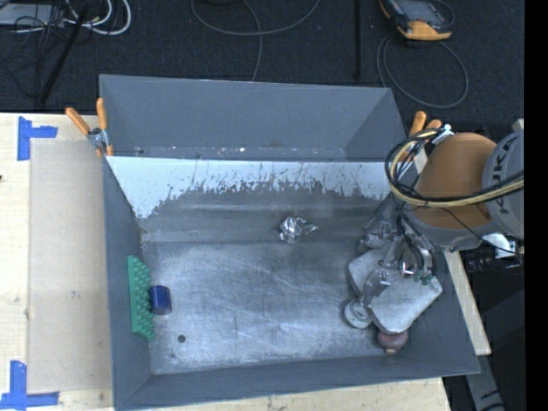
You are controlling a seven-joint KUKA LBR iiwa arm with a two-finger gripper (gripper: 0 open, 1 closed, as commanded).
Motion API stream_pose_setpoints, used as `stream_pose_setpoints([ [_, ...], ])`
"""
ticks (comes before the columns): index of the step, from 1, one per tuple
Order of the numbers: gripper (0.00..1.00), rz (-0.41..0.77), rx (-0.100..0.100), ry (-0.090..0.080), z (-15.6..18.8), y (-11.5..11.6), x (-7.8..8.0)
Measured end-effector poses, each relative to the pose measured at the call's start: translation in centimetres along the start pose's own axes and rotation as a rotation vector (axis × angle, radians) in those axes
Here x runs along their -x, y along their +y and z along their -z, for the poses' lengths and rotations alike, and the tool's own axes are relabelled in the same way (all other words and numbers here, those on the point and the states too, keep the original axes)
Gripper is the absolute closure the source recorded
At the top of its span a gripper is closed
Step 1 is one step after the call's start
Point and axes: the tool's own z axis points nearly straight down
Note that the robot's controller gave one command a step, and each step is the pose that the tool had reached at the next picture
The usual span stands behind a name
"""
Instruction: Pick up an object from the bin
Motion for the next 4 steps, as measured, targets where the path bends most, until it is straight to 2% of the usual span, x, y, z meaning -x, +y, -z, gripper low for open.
stream_pose_setpoints([
  [1,0.0,-0.057,0.002,-0.023,-0.9,-1.5,-5.4],
  [2,0.0,0.152,-0.003,-0.033,-0.6,-1.3,-8.7],
  [3,1.0,0.154,-0.001,0.001,-0.9,-1.3,-9.5],
  [4,1.0,0.57,-0.006,-0.002,19.5,-0.5,-7.4],
])
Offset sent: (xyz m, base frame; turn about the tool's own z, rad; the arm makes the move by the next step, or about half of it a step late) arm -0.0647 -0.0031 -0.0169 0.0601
